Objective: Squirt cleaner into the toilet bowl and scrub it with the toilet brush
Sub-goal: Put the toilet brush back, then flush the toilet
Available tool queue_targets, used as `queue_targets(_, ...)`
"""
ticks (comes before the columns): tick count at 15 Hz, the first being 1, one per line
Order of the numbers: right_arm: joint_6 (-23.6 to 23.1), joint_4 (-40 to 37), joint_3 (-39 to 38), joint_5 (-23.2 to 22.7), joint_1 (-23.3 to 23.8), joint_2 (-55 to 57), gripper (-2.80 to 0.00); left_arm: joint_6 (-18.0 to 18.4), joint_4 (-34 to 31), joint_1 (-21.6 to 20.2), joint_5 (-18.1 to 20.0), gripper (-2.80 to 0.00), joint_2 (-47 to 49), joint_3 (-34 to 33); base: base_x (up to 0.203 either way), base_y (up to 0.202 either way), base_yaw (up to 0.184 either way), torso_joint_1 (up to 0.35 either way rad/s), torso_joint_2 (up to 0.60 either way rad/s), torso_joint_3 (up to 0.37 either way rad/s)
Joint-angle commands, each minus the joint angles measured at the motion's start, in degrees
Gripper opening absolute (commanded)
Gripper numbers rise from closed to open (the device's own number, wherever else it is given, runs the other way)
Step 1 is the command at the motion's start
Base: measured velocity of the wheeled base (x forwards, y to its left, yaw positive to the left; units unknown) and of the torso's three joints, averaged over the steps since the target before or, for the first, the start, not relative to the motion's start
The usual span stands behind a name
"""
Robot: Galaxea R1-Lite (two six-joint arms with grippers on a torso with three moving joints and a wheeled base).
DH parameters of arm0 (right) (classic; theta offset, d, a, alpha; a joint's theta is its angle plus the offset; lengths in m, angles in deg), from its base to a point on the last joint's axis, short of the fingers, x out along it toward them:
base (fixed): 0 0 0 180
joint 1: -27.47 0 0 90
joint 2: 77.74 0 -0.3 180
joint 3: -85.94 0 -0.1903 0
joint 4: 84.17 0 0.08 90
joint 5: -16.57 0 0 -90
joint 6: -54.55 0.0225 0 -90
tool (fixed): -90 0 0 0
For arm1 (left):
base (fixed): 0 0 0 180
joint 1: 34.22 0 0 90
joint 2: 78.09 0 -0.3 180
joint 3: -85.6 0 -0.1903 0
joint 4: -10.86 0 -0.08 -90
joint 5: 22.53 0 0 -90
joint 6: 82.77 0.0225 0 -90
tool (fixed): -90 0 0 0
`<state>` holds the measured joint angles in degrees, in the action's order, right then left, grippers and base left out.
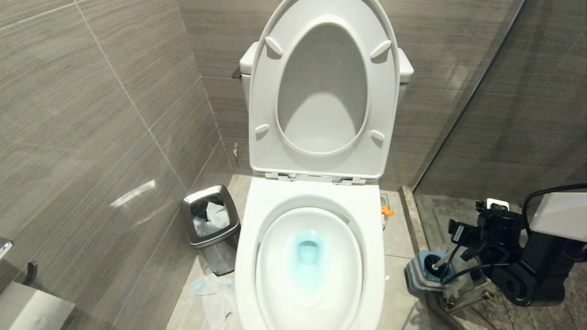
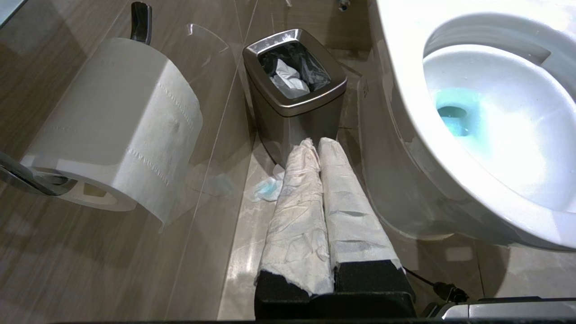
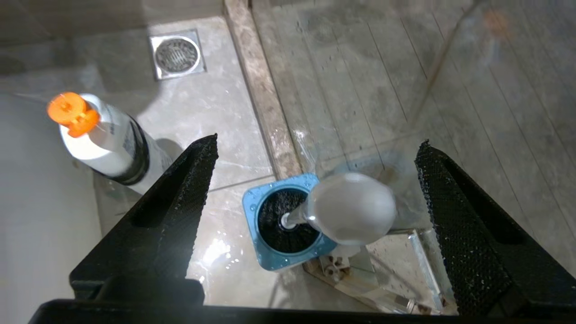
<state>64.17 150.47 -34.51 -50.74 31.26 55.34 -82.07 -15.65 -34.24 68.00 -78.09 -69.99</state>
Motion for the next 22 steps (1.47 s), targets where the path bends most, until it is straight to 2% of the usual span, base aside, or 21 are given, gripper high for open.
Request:
queue_targets(1,-0.02,0.34,-1.41,-0.18,-0.09,-2.81,0.0,0.01,-0.02,-0.06,0.0,-2.8,0.0,0.01,0.0,0.0,0.0,0.0,0.0,0.0)
queue_targets(10,-1.27,0.13,-8.1,-1.41,-0.18,-11.6,0.0,0.01,-0.02,-0.02,0.0,-2.8,0.0,0.01,0.0,0.0,0.0,0.0,0.0,0.0)
queue_targets(22,-1.91,-1.81,-19.23,-1.43,-3.21,-26.18,0.0,0.01,-0.02,-0.02,0.0,-2.8,0.0,0.01,0.0,0.0,0.0,0.0,0.0,0.0)
